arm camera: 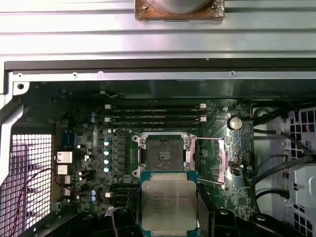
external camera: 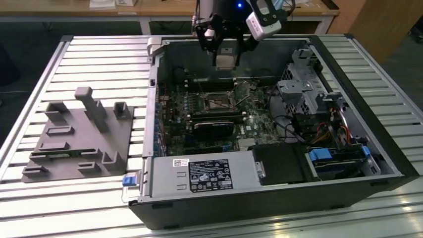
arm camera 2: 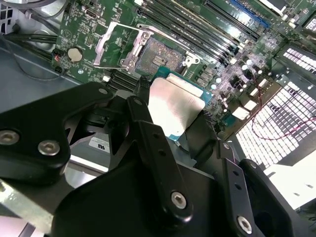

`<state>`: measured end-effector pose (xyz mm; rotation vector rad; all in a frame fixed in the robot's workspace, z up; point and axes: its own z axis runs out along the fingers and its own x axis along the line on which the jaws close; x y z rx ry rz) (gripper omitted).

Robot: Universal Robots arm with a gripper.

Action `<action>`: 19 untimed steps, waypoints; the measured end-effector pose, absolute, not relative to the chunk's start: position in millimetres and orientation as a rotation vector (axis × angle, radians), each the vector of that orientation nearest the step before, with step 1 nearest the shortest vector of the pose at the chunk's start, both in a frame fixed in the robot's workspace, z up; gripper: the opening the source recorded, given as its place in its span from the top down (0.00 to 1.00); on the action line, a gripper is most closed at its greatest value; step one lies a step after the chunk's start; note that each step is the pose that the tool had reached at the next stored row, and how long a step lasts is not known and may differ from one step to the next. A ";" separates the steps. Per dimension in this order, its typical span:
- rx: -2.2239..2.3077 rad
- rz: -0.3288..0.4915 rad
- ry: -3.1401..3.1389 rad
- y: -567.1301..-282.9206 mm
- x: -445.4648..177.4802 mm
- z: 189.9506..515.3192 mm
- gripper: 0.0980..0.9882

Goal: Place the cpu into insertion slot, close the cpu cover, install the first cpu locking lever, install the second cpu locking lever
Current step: 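Place the cpu into insertion slot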

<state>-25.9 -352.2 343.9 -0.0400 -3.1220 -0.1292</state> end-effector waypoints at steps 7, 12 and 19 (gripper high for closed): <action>-0.040 -0.129 -3.122 -352.2 -25.9 338.5 0.50; -0.040 -0.129 -3.122 -352.2 -25.9 334.8 0.50; -0.040 -0.128 -3.122 -352.2 -25.8 330.3 0.50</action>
